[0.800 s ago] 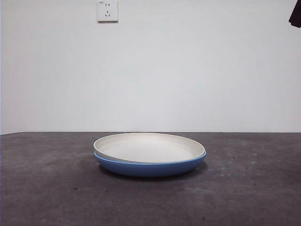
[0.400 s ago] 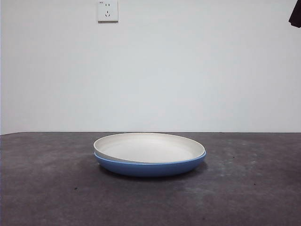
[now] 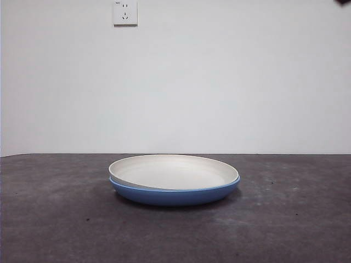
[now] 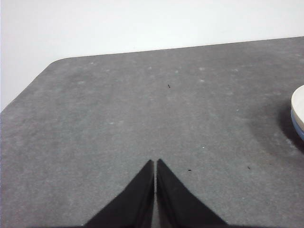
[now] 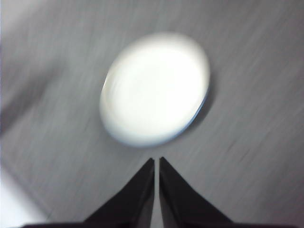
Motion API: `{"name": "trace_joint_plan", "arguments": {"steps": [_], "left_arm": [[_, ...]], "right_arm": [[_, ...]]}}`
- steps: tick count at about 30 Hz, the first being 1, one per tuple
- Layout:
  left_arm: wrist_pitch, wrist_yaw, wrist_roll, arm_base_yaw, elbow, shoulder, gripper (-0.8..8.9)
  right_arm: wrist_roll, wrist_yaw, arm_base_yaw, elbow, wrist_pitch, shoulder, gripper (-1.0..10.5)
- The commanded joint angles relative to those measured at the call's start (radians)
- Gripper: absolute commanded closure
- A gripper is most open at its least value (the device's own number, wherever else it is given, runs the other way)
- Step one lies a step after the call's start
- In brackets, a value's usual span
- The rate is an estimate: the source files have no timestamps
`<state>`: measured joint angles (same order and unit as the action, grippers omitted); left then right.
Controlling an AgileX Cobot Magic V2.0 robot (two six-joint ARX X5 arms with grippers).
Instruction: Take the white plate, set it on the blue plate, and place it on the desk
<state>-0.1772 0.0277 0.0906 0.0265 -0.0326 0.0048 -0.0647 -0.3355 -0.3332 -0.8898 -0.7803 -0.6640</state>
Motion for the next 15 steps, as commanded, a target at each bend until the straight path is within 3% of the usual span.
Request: {"name": "trace_joint_plan", "arguments": {"steps": [1, 8, 15], "left_arm": [[0.013, -0.003, -0.005, -0.002, 0.021, -0.002, 8.04], [0.013, -0.003, -0.005, -0.002, 0.021, -0.002, 8.04], [0.013, -0.003, -0.005, -0.002, 0.021, -0.002, 8.04]], "right_arm": [[0.029, 0.004, 0.099, 0.042, 0.121, 0.078, 9.3], [0.053, 0.074, 0.257, 0.275, 0.428, 0.298, 9.3], [0.049, 0.169, 0.280, 0.547, 0.643, 0.461, 9.3]]}}
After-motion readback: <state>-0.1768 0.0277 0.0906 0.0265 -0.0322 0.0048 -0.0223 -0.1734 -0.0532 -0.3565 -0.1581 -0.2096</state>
